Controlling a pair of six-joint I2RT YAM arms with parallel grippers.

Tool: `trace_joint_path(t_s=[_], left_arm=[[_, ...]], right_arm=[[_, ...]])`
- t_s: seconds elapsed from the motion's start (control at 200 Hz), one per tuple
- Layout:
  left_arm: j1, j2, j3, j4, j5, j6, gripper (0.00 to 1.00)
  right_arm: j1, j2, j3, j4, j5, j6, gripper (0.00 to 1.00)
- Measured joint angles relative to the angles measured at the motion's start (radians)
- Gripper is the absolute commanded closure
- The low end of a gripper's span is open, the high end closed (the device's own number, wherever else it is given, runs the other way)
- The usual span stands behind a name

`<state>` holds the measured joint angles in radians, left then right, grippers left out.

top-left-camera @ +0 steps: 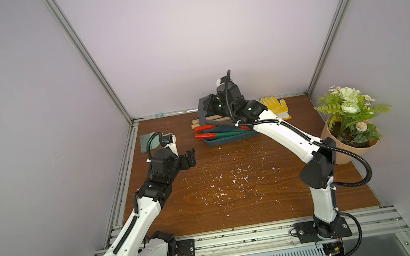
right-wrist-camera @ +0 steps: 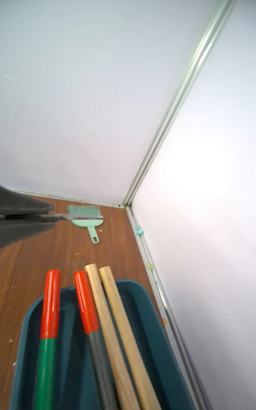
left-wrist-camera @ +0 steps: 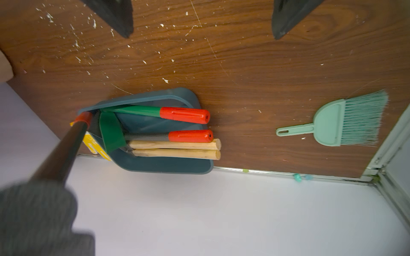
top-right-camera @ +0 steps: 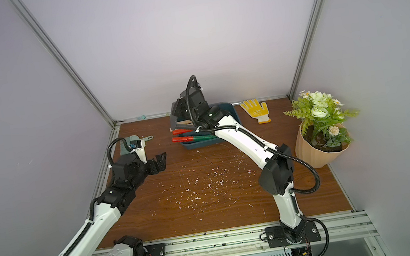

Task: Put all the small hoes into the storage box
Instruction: Pick up the hoe from the center of the board, then place the hoe in the storage box.

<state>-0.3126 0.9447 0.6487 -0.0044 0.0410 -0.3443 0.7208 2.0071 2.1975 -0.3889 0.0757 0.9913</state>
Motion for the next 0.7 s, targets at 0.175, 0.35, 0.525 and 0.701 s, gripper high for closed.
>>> trace_joint_path(t_s=[0.175,0.35,0.525,0.701], left_arm=[[-0.002,-0.008,-0.053,0.169,0.064,-0.003,0.04],[-0.037,0.046,-0.058,0.38,0.095,0.005,0.04],[-0.099,0.159,-0.008,0.54,0.097,0.052,0.04],[-0.111,0.243,0.056,0.663,0.101,0.084,0.04]], right_arm=[[-0.021,0.08,0.228,-0.018,-0.009,0.105,1.0],[0.007,0.095,0.278,-0.019,-0.055,0.178,1.0],[0.024,0.095,0.278,-0.019,-0.095,0.215,1.0],[0.03,0.095,0.275,-0.018,-0.127,0.235,1.0]])
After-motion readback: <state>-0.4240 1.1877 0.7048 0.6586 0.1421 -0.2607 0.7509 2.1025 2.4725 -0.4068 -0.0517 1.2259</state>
